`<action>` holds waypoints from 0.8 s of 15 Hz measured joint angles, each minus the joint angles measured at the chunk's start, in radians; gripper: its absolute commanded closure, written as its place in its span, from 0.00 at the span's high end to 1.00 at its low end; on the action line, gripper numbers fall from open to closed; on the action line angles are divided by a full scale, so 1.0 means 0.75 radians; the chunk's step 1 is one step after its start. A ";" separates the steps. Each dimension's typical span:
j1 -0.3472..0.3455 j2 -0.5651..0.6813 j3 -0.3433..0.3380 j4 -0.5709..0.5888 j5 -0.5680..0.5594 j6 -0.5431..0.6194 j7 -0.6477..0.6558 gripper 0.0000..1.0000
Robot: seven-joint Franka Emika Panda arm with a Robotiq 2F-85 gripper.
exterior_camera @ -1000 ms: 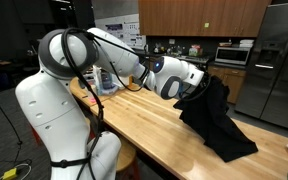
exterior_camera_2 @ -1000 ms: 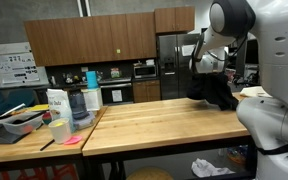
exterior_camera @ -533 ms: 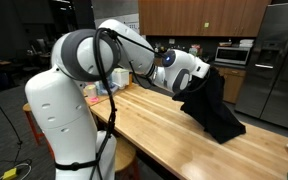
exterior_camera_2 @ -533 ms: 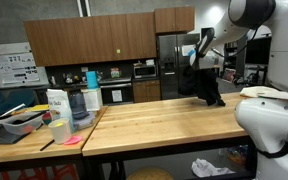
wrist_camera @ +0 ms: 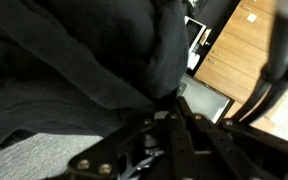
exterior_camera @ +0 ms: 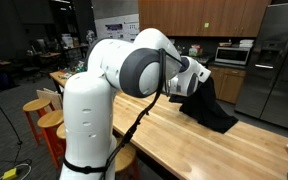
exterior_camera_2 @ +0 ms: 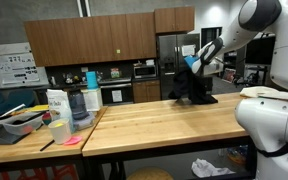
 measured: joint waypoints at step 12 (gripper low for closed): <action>-0.851 -0.044 0.733 -0.173 -0.047 0.000 -0.216 0.01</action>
